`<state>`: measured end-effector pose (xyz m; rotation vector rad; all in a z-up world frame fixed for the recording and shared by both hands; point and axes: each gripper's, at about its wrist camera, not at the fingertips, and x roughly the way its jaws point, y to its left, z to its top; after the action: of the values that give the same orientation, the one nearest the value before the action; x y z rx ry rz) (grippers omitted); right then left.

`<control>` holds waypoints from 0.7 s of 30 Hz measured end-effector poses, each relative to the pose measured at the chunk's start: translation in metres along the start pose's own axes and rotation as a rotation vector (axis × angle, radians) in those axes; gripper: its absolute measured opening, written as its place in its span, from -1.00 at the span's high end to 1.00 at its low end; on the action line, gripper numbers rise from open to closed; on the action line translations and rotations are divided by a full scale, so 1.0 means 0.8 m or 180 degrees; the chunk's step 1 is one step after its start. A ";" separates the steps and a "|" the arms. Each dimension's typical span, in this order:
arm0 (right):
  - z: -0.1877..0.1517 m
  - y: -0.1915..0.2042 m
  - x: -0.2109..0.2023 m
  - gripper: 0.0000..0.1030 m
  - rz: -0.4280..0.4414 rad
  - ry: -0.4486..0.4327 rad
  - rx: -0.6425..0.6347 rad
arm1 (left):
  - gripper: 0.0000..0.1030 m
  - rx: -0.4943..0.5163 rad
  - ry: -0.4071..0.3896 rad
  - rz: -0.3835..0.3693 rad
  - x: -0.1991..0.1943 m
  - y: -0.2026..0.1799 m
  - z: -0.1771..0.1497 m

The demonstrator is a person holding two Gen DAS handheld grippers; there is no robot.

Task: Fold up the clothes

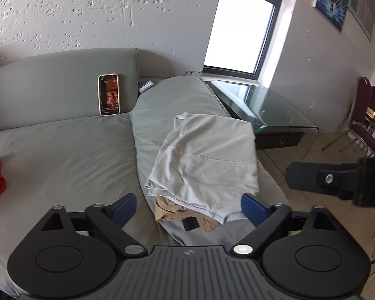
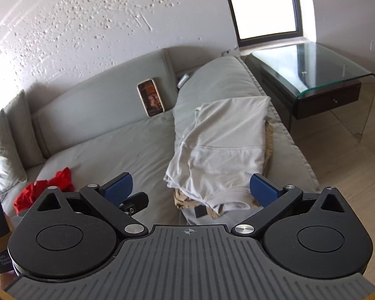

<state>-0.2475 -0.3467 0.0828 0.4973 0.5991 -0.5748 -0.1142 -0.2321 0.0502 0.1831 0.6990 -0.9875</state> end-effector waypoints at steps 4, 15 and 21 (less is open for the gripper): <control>-0.005 0.001 -0.021 -0.99 -0.0290 0.0117 -0.0103 | -0.98 0.0014 -0.0009 0.0005 -0.011 -0.011 -0.004; -0.013 -0.007 -0.058 -0.99 -0.0618 0.0114 -0.0316 | -0.98 -0.0065 0.0136 -0.0131 -0.013 -0.029 -0.017; -0.019 -0.014 -0.055 -0.99 -0.0616 0.0131 -0.0248 | -0.98 -0.0032 0.0166 -0.0109 -0.008 -0.032 -0.021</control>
<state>-0.2900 -0.3310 0.0973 0.3806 0.7108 -0.7230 -0.1452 -0.2346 0.0455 0.1892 0.7566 -1.0147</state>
